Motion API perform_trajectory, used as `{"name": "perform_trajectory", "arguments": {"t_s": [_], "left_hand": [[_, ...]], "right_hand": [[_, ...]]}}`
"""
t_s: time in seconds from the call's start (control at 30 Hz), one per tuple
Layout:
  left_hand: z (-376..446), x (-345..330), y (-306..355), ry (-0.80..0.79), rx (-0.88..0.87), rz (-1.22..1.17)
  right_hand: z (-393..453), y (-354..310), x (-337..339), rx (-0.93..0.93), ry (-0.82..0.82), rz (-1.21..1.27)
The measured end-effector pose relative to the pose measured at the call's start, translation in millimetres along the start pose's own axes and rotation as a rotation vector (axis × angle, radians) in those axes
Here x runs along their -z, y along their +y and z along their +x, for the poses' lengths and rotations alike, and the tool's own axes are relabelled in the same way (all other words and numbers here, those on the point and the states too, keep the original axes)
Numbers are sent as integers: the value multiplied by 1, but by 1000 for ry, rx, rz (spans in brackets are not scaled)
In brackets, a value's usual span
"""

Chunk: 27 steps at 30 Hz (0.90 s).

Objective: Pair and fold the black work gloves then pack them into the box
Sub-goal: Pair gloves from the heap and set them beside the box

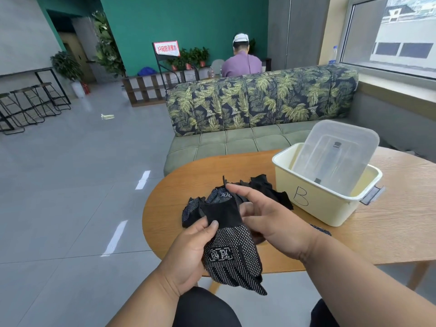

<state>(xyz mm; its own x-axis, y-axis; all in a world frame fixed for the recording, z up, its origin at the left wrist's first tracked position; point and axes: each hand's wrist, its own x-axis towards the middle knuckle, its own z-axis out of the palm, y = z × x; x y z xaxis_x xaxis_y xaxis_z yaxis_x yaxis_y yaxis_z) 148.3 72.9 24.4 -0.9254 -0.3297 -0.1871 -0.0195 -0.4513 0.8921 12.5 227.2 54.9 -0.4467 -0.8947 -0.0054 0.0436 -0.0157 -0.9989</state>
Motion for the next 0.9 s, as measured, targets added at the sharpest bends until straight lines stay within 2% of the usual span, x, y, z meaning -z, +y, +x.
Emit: {"name": "perform_trajectory", "arguments": {"t_s": [0.1, 0.2, 0.3, 0.4, 0.53, 0.57, 0.63, 0.7, 0.77, 0.83, 0.9], "left_hand": [[0, 4, -3, -68, 37, -48], [5, 9, -12, -104, 50, -64], [11, 13, -23, -78, 80, -29], [10, 11, -31, -7, 123, 122], [11, 17, -31, 209, 2, 304], [11, 20, -29, 229, -43, 323], [7, 21, -24, 172, -90, 356], [2, 17, -21, 38, -77, 431], [2, 14, -25, -24, -84, 585], [5, 16, -33, 9, -110, 695], [7, 18, -36, 77, -137, 702]], "right_hand": [[-3, -1, -1, 34, -37, -124], [-5, -5, -1, 120, 4, -304], [-5, -8, -1, 189, 27, -517], [-6, -9, -5, 220, 60, -706], [-5, -7, -2, 204, 184, -905], [-5, -8, -1, 171, 206, -981], [-5, -9, 0, 117, 234, -1113], [-3, -9, 1, 87, 252, -1160], [-2, -7, 1, 64, 255, -1142], [-1, -6, 2, 22, 244, -1097], [-2, -6, 2, -6, 238, -1045]]}}
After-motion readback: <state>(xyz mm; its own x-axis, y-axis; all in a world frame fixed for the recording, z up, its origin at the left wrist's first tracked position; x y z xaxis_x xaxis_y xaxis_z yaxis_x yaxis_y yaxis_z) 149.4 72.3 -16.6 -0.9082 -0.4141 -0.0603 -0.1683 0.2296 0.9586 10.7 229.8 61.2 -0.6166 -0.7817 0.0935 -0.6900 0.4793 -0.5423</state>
